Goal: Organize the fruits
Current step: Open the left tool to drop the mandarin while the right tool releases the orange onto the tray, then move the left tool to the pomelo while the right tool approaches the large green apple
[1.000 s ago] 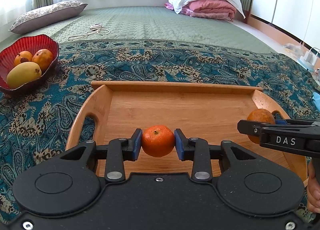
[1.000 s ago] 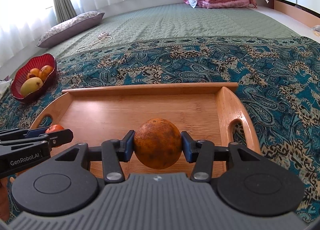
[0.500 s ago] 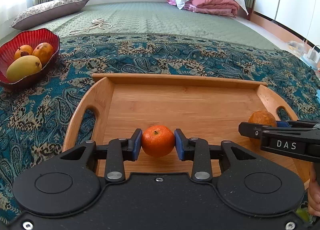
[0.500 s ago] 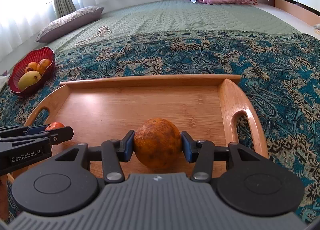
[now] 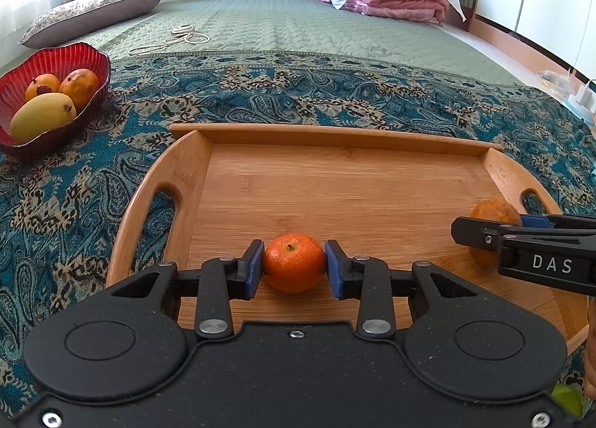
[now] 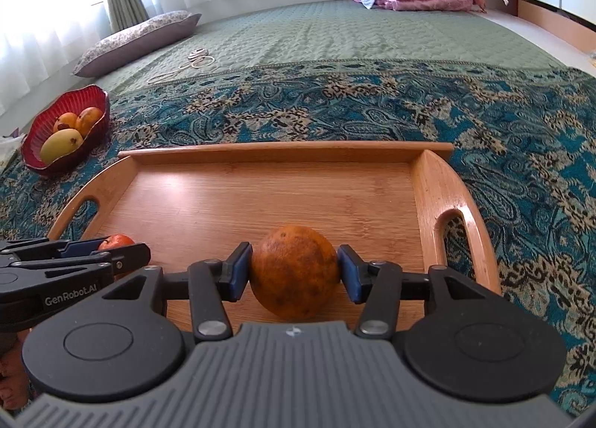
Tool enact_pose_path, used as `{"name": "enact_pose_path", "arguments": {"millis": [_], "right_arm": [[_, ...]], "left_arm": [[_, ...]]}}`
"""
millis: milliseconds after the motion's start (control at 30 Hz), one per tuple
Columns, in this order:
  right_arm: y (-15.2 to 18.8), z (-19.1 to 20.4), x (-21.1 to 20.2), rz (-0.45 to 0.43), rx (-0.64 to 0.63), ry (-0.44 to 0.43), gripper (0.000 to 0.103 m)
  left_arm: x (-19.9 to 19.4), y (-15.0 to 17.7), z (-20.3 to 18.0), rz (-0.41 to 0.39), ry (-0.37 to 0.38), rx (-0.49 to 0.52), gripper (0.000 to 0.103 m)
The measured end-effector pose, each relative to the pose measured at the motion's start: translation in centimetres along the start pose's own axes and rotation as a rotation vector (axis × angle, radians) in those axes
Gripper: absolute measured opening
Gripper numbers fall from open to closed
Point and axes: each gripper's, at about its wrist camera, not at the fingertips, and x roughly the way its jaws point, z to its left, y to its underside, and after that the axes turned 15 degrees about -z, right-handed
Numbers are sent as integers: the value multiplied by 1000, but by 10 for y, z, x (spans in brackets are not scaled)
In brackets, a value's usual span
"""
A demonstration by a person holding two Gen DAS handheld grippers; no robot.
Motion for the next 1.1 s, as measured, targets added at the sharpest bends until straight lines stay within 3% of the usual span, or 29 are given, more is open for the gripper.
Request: {"name": "enact_pose_path", "arguments": {"millis": [167, 400, 667, 1100], "right_arm": [[-4, 5, -7, -19, -32, -17, 69], [-4, 7, -26, -51, -22, -55, 83], [6, 10, -57, -100, -55, -76, 89], [38, 18, -107, -173, -156, -81, 91]], "left_arm": [[-5, -1, 0, -12, -2, 1, 49], [-26, -4, 2, -54, -9, 0, 80], [-59, 4, 4, -94, 9, -10, 91], [-115, 31, -2, -155, 56, -15, 97]]}}
